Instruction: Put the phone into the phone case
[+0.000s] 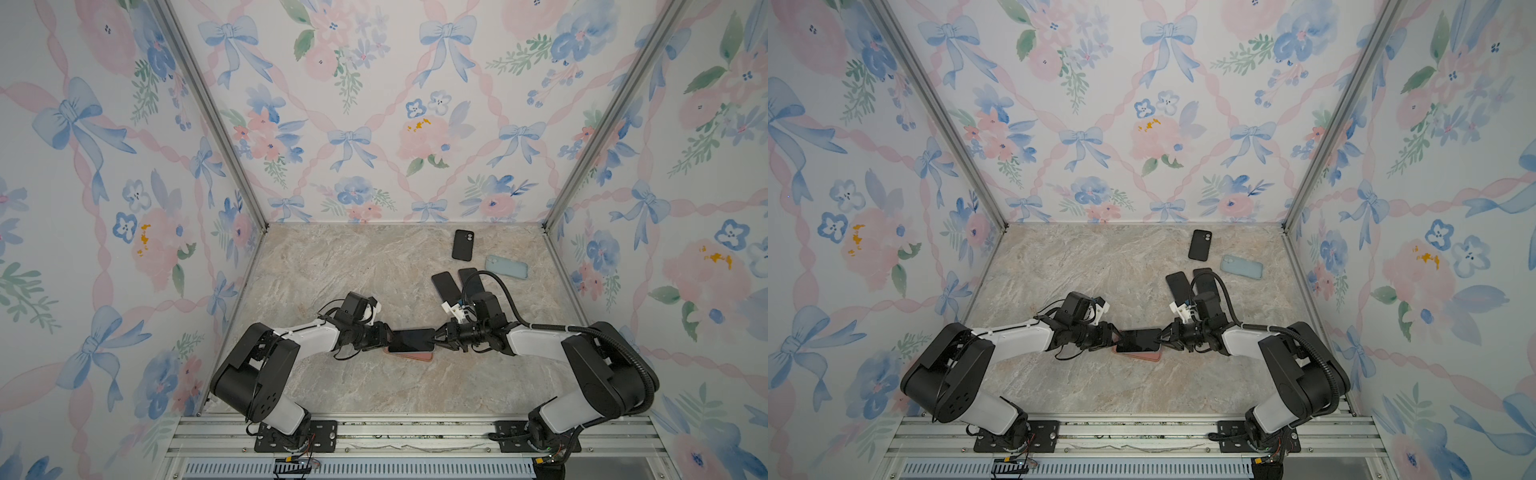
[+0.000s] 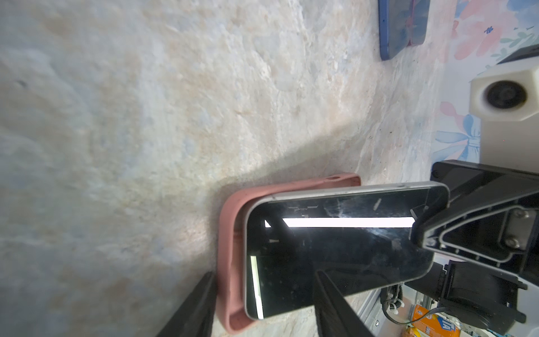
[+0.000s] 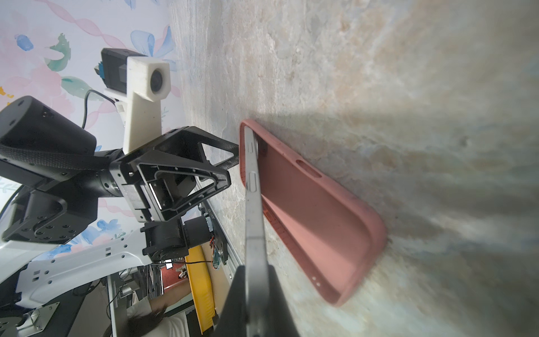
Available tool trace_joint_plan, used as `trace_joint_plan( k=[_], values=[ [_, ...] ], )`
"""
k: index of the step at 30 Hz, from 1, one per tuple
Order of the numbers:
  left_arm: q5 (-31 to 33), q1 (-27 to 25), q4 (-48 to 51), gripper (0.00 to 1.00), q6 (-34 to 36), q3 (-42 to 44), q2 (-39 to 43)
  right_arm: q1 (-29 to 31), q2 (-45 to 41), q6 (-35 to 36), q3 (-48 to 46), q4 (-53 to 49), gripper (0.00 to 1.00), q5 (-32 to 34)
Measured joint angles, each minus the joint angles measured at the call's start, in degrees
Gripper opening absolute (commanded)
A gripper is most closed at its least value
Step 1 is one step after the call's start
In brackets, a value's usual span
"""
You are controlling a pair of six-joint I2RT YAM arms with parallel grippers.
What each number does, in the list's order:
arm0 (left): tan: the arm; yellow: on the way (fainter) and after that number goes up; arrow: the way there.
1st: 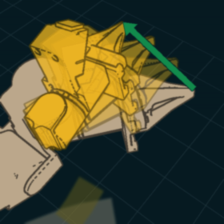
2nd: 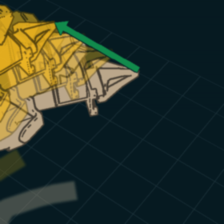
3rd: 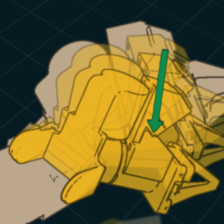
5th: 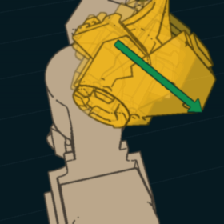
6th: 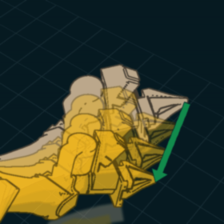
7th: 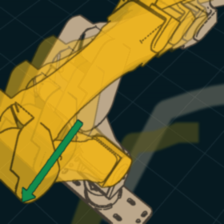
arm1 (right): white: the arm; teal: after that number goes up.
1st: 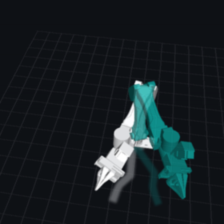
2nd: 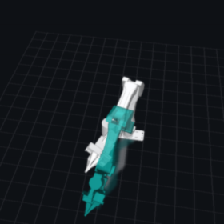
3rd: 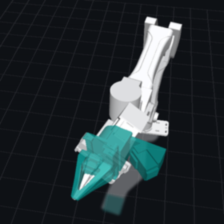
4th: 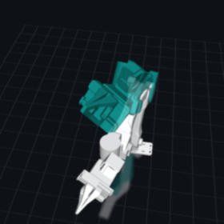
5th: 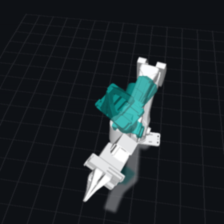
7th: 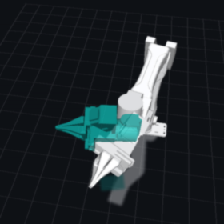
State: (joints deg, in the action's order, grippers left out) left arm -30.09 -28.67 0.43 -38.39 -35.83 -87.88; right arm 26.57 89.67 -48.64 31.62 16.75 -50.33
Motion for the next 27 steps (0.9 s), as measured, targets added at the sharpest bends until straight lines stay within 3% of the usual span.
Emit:
trace_joint_plan(
  k=[18, 27],
  values=[
    [0.09, -0.2, -4.42, 0.54, -2.82, 2.56, 0.83, 0.92, 3.06, -1.77, 0.31, 4.39, 0.0, -0.31],
    [2.51, -1.27, -6.36, 0.54, -4.85, 3.96, 2.08, 0.9, 4.44, -1.44, 0.59, 4.79, 0.11, -0.5]
  ],
)
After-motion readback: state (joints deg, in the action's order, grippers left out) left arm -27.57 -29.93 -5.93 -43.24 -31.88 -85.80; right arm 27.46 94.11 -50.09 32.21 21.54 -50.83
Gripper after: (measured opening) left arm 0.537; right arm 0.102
